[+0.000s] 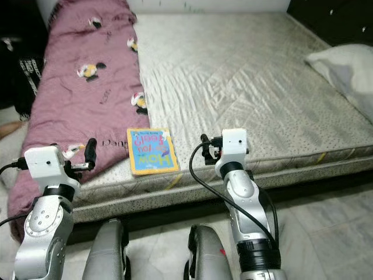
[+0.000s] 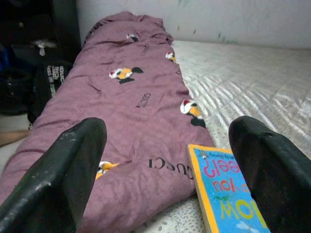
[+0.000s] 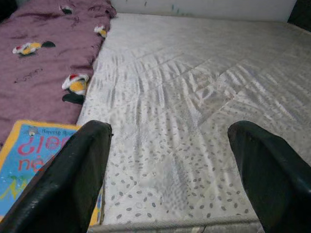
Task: Clean up the room
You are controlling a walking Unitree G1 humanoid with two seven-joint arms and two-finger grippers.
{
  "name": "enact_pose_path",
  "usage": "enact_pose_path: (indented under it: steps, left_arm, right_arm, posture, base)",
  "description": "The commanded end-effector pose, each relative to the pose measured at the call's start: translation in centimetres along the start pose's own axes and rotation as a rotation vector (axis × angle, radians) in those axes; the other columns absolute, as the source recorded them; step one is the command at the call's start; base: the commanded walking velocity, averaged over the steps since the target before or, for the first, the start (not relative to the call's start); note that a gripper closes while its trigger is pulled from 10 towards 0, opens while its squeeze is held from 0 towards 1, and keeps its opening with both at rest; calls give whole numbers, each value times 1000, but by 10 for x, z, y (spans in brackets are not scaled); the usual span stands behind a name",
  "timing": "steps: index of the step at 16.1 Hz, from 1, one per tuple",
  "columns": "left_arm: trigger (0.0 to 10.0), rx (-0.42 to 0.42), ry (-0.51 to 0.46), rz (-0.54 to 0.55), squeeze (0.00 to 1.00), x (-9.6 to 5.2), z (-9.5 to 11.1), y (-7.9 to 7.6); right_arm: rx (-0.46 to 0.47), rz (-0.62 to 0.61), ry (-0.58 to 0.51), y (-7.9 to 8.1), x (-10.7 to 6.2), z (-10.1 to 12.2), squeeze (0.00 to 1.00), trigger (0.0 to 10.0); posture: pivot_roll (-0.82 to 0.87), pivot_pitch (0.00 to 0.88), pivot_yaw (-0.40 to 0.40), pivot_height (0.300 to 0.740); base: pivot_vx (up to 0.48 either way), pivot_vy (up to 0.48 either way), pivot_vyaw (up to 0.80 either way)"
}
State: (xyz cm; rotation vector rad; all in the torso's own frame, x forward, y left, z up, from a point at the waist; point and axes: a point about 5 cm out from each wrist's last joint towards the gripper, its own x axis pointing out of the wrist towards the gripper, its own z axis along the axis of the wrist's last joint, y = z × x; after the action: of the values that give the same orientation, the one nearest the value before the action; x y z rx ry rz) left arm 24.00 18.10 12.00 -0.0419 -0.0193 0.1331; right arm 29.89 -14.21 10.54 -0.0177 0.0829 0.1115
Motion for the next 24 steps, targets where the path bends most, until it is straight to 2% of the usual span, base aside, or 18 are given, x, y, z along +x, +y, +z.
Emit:
enact_pose_path:
  steps: [1, 5, 9, 11, 24]
  left_arm:
    - [10000, -8, 2, 6, 0, 0, 1, 1]
    - [10000, -20, -4, 40, 0, 4, 3, 12]
    - [10000, -13, -16, 49, 0, 5, 4, 14]
    - [10000, -16, -16, 50, 0, 3, 4, 14]
    - [10000, -20, 7, 32, 0, 4, 0, 12]
  right_arm:
    - [-5, -5, -6, -2, 0, 3, 0, 10000]
    - [-5, 0, -1, -2, 0, 3, 0, 10000]
    - [-16, 27, -6, 1, 0, 4, 0, 10000]
    - [-21, 31, -7, 1, 0, 4, 0, 10000]
    - [3, -3, -16, -3, -1, 6, 0, 10000]
  posture:
    - [-13, 79, -50, 580]
    - [-13, 85, -54, 580]
    - [-13, 85, -54, 580]
    - [-12, 87, -56, 580]
    - [-17, 91, -48, 580]
  base:
    - [0, 0, 0]
    - [0, 0, 0]
    - [0, 0, 0]
    - [0, 0, 650]
    - [281, 0, 50]
